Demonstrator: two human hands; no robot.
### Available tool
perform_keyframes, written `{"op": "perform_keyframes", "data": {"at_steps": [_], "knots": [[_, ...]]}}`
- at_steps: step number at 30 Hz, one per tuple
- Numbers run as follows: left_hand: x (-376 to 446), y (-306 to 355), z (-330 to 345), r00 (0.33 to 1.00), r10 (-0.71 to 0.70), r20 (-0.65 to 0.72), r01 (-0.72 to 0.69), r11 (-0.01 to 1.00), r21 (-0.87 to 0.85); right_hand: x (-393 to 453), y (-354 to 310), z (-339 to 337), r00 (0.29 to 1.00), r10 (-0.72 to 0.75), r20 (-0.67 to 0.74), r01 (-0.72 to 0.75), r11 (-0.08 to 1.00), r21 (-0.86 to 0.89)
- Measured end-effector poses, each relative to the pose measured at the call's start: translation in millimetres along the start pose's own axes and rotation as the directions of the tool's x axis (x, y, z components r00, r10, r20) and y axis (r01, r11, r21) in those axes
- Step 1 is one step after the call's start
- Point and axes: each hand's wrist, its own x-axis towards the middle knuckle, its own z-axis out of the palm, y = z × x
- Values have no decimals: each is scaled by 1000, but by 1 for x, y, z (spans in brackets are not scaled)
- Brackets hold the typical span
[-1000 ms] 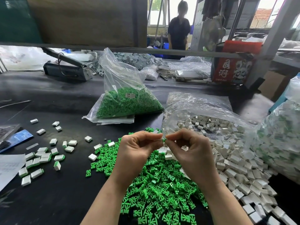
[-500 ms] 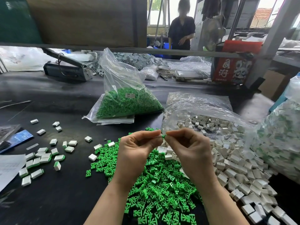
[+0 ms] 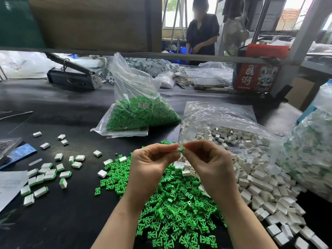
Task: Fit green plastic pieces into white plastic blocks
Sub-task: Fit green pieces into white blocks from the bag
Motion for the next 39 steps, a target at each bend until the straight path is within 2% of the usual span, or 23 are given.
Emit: {"op": "perform_keyframes", "data": {"at_steps": [2,16,27,33,39], "knots": [[0,0,0,1000,4,-6,-4,1000,4,0,0,2,999,51,1,-51,996,69],[3,-2,-1,999,-27,-35,26,1000,-6,-3,5,11,987,160,-6,-157,970,184],[2,-4,-1,999,-14,-30,15,999,36,-4,4,10,988,151,-13,-148,979,143],[2,-6,-2,1000,4,-21,-2,996,91,-2,5,9,998,65,4,-65,997,-40],[1,-7,-5,1000,20,-10,-19,997,80,-2,5,10,1000,30,1,-30,997,-69]]}}
